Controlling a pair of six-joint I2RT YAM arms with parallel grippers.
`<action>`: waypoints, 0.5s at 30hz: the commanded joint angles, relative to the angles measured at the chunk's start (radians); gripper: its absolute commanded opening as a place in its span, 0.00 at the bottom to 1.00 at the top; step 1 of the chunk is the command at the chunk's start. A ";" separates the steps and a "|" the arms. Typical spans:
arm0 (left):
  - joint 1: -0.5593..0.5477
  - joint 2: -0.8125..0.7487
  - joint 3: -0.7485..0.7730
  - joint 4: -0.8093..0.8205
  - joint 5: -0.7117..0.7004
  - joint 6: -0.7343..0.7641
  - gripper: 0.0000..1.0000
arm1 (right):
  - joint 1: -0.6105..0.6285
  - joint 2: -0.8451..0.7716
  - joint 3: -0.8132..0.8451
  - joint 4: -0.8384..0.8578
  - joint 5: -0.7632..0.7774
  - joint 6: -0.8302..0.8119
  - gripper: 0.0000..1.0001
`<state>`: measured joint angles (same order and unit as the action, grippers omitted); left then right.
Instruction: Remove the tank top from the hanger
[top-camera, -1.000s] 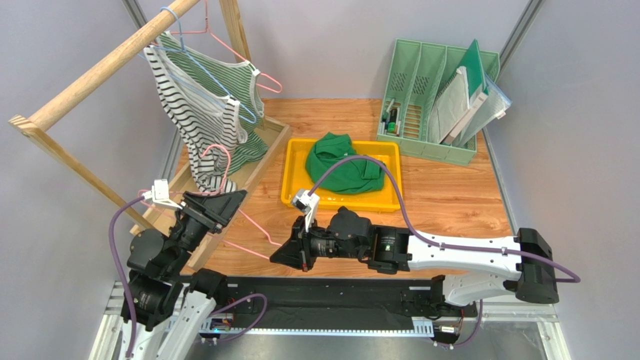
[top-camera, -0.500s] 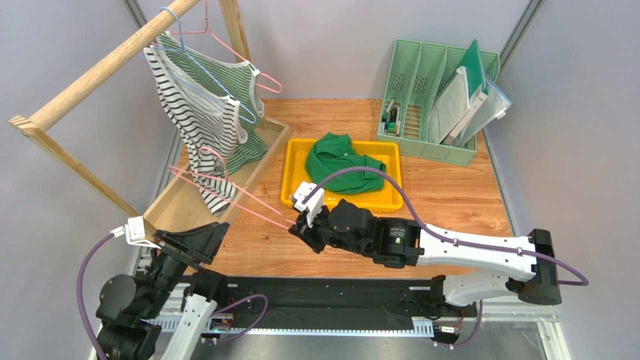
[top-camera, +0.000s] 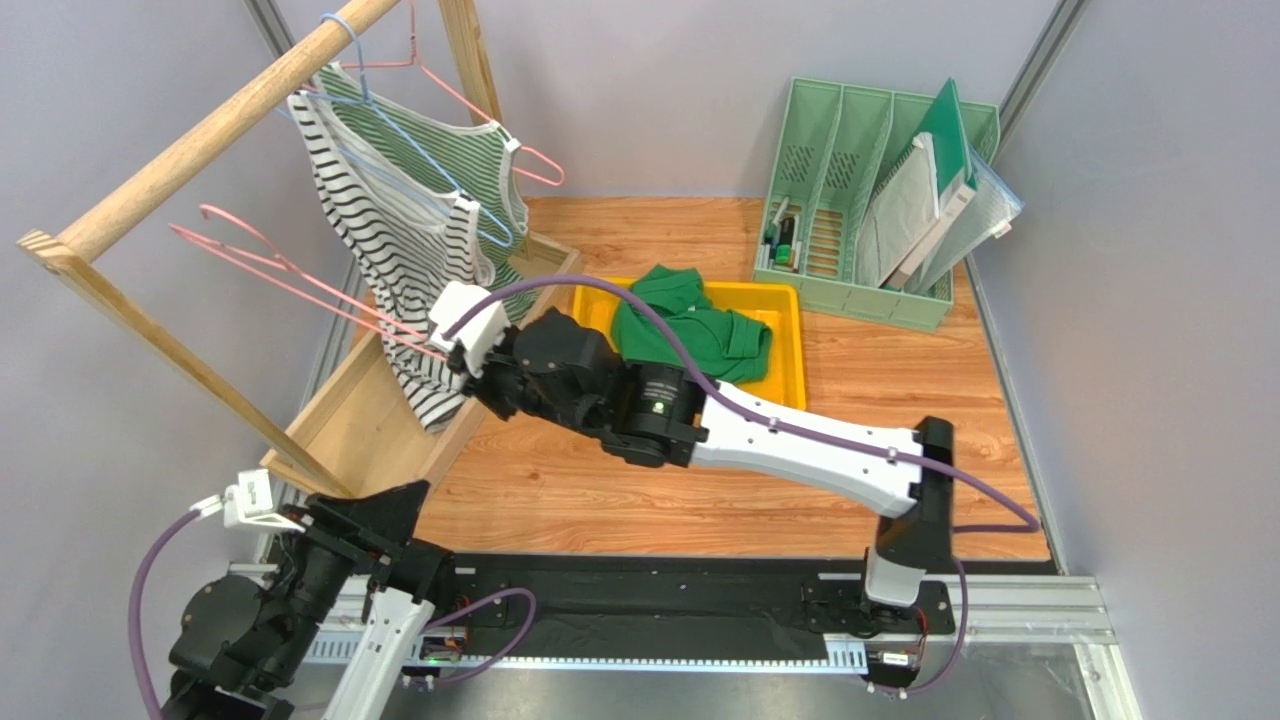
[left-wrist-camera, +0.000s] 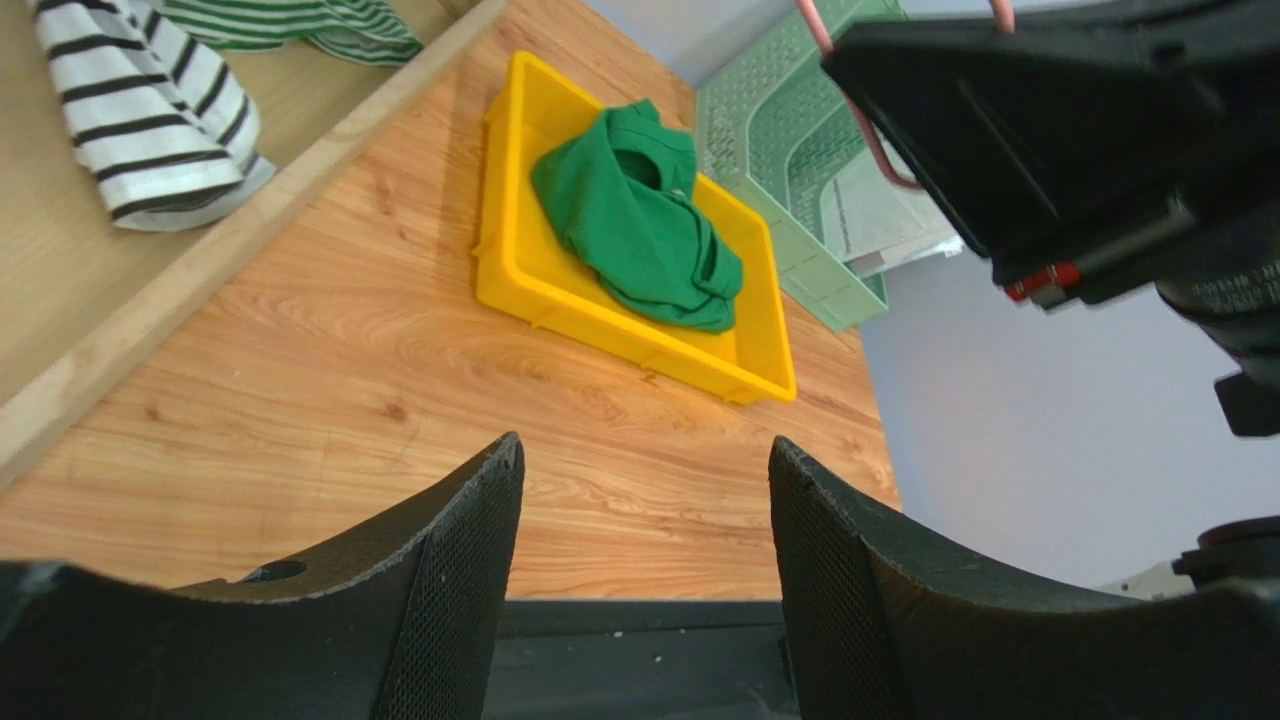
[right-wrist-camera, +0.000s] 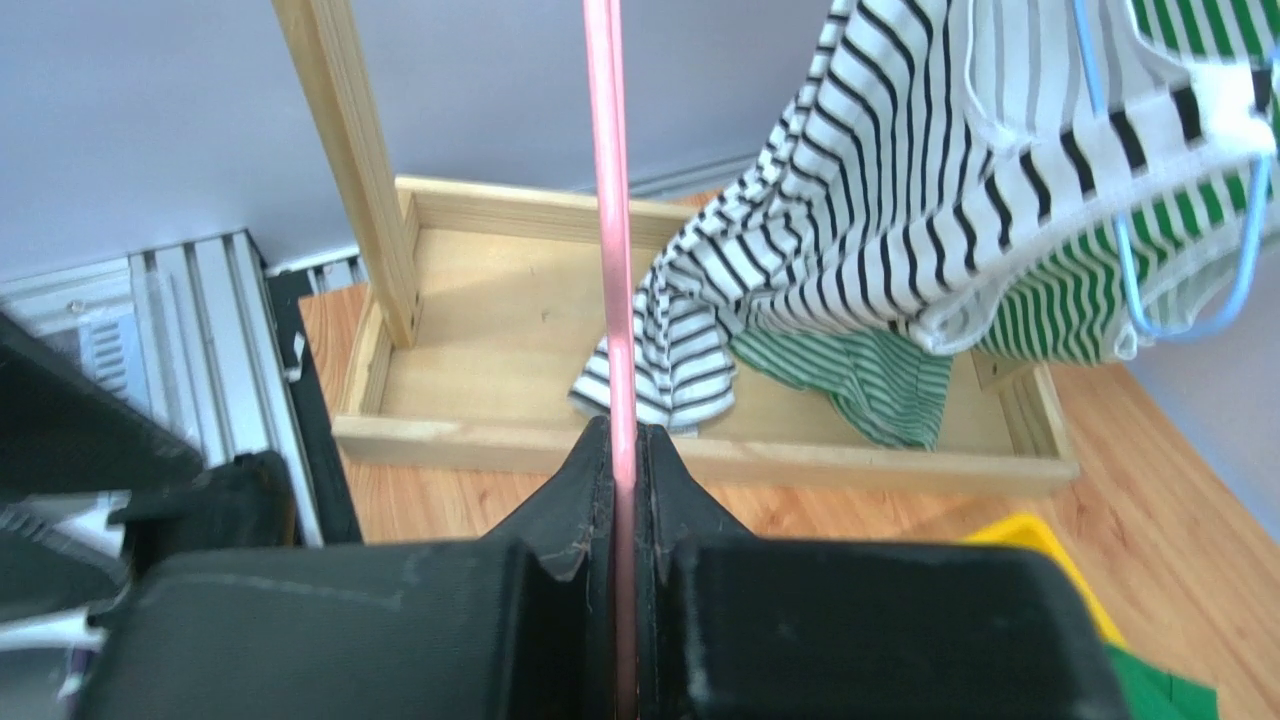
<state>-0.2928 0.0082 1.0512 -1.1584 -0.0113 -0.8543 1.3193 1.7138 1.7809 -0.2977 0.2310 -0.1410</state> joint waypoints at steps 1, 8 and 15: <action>0.001 -0.136 0.073 -0.098 -0.087 0.055 0.66 | -0.003 0.127 0.248 -0.035 -0.030 -0.051 0.00; 0.001 -0.136 0.113 -0.138 -0.095 0.057 0.66 | -0.005 0.306 0.550 -0.116 -0.056 -0.034 0.00; 0.003 -0.136 0.141 -0.179 -0.107 0.046 0.65 | -0.003 0.409 0.681 -0.150 -0.078 -0.011 0.00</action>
<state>-0.2928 0.0082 1.1610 -1.3064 -0.1013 -0.8230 1.3140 2.0899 2.3978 -0.4358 0.1711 -0.1619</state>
